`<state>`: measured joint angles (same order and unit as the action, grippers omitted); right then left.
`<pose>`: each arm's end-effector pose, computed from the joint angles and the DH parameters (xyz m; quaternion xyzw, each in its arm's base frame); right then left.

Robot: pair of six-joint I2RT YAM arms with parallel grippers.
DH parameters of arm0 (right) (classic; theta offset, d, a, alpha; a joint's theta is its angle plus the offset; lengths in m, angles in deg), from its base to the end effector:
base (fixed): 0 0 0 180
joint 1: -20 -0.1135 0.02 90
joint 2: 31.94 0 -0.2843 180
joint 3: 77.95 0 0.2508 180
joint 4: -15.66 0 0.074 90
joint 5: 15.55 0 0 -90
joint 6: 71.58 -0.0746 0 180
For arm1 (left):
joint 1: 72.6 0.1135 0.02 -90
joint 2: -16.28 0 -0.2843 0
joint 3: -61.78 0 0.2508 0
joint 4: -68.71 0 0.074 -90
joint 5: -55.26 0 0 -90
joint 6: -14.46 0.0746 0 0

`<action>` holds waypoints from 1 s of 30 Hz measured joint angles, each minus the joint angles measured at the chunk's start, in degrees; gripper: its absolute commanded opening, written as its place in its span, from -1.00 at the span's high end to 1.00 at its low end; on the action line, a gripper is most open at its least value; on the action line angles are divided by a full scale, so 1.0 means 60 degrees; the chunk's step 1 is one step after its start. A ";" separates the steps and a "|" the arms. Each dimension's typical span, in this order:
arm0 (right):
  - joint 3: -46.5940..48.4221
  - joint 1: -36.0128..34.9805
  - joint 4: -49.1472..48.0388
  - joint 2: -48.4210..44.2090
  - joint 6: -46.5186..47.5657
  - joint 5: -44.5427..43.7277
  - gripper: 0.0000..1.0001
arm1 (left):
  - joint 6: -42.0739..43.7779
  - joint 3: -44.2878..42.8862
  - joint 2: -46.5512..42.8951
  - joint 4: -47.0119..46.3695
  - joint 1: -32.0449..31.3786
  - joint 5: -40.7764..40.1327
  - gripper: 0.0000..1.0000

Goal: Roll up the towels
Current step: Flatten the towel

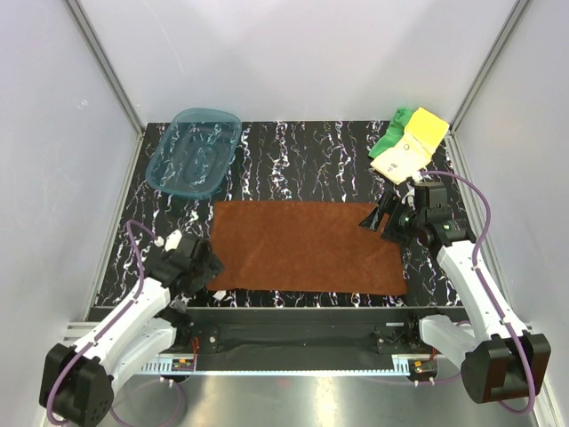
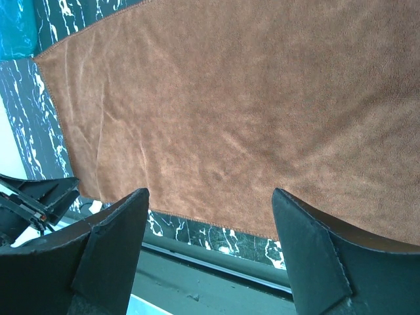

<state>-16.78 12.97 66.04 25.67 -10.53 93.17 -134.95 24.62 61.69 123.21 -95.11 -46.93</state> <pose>0.2124 0.0503 0.2637 0.1157 0.9121 0.2560 0.2986 0.1316 -0.0375 0.1494 -0.3296 0.9088 -0.0756 0.2445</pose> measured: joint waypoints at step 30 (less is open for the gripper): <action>0.0000 0.0000 0.0229 -0.0033 -0.0033 -0.0226 -0.54 | -0.0940 0.0433 -0.0040 0.0517 -0.1144 -0.1020 0.91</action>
<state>-16.78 12.97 67.41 25.47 -10.72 91.81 -140.59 27.23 61.45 126.32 -101.97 -53.05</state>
